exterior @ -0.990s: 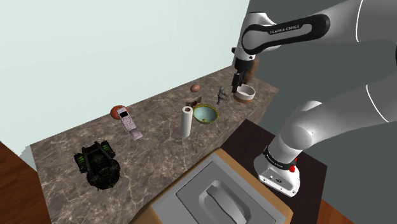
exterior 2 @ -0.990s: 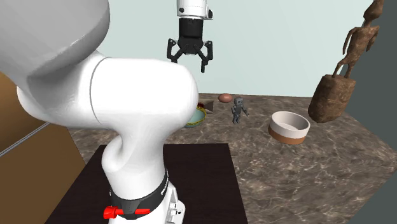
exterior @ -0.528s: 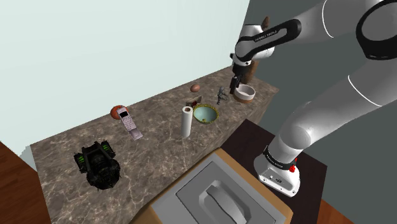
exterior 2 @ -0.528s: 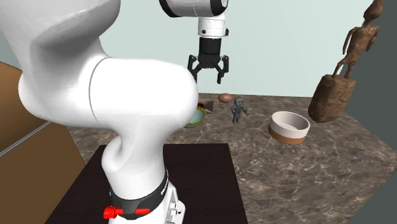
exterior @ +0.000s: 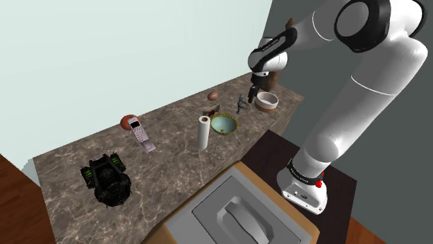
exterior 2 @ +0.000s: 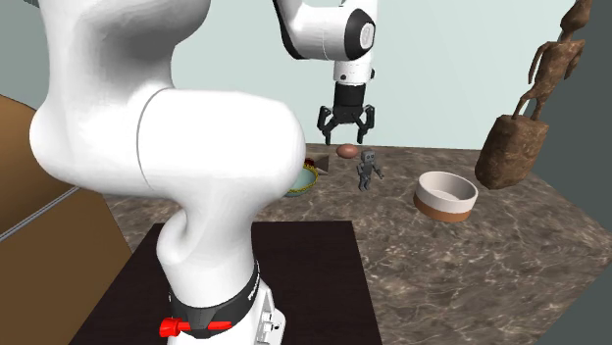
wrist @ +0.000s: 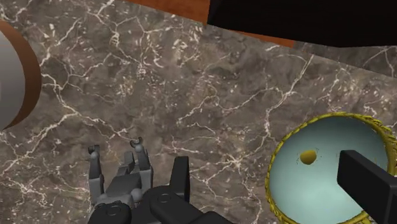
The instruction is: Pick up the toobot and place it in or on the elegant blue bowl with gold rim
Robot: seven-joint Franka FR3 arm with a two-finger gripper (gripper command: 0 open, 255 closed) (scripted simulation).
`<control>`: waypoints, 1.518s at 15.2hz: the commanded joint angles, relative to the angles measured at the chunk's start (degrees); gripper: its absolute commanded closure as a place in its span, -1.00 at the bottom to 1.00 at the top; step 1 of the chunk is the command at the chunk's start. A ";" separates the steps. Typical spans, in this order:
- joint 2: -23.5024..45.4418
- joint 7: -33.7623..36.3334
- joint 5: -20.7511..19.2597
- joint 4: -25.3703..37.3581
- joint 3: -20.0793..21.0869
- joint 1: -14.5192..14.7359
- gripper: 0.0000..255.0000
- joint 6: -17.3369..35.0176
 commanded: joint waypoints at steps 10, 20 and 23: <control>25.12 -16.61 14.81 19.15 2.48 -8.50 -1.00 5.87; 38.59 -21.17 19.37 31.23 6.14 -14.34 -1.00 7.86; 40.24 -21.54 19.95 31.75 6.75 -14.77 -1.00 8.99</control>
